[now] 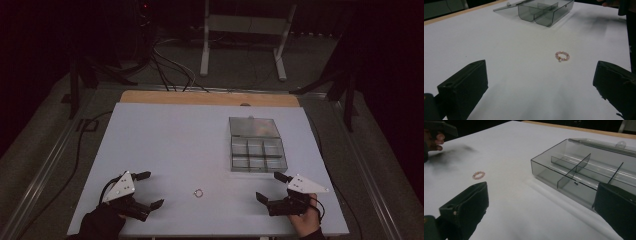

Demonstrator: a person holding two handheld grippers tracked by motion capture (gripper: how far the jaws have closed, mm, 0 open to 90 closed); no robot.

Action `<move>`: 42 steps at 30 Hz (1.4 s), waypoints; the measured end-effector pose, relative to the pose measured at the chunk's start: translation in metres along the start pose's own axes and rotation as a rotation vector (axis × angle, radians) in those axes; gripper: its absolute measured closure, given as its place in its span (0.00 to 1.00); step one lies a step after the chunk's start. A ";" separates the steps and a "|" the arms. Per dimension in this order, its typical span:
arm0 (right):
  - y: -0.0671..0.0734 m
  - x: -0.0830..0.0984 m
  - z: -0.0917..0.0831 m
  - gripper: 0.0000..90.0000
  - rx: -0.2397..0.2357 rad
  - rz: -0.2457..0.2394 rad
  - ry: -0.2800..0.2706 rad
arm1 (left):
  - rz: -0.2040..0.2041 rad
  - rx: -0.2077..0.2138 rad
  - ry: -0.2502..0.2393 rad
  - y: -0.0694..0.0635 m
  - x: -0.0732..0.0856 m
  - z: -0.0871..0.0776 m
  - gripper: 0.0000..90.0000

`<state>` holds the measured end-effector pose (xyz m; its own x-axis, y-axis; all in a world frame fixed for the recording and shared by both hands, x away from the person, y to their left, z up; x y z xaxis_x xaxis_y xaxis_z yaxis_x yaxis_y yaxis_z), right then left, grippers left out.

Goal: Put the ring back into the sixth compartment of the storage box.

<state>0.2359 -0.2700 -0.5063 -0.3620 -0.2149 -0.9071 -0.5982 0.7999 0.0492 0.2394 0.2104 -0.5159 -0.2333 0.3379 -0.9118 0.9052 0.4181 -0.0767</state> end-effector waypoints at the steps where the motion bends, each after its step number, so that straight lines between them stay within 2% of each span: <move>1: 0.000 0.000 0.000 0.00 0.001 0.000 0.003 | -0.002 0.001 -0.004 0.000 0.000 0.000 0.01; 10: -0.004 0.000 -0.002 0.00 0.007 0.039 0.008 | -0.003 0.005 0.005 0.000 0.000 0.002 0.01; 18: -0.003 -0.003 -0.002 0.00 -0.007 0.039 0.013 | -0.002 0.008 -0.005 0.000 -0.001 0.001 0.01; 25: -0.003 -0.013 -0.001 0.00 -0.005 0.055 -0.008 | -0.005 0.008 -0.004 0.000 -0.001 0.001 0.01; 28: -0.003 -0.020 -0.003 0.00 -0.005 0.069 -0.037 | -0.003 0.008 0.004 0.000 -0.001 0.002 0.01; 32: -0.002 -0.022 -0.003 0.00 -0.004 0.063 -0.041 | -0.003 0.008 0.003 -0.001 -0.001 0.002 0.01; 39: 0.005 -0.033 -0.002 0.00 -0.030 0.061 -0.058 | 0.001 0.010 0.006 -0.001 0.000 0.002 0.01; 42: 0.007 -0.034 0.001 0.00 -0.037 0.062 -0.046 | 0.005 0.013 0.000 -0.001 0.000 0.002 0.01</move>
<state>0.2445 -0.2565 -0.4752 -0.3662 -0.1385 -0.9202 -0.6016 0.7897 0.1206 0.2393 0.2078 -0.5164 -0.2285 0.3404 -0.9121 0.9110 0.4052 -0.0770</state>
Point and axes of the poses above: each handheld gripper's, and its own axes: z roughly forward along the jaws, x roughly out of its underside, y roughly to its left, the point moved 1 cm from there along z, roughly forward along the jaws, and after that the axes turned 8 degrees about x, right-handed, at the moved point
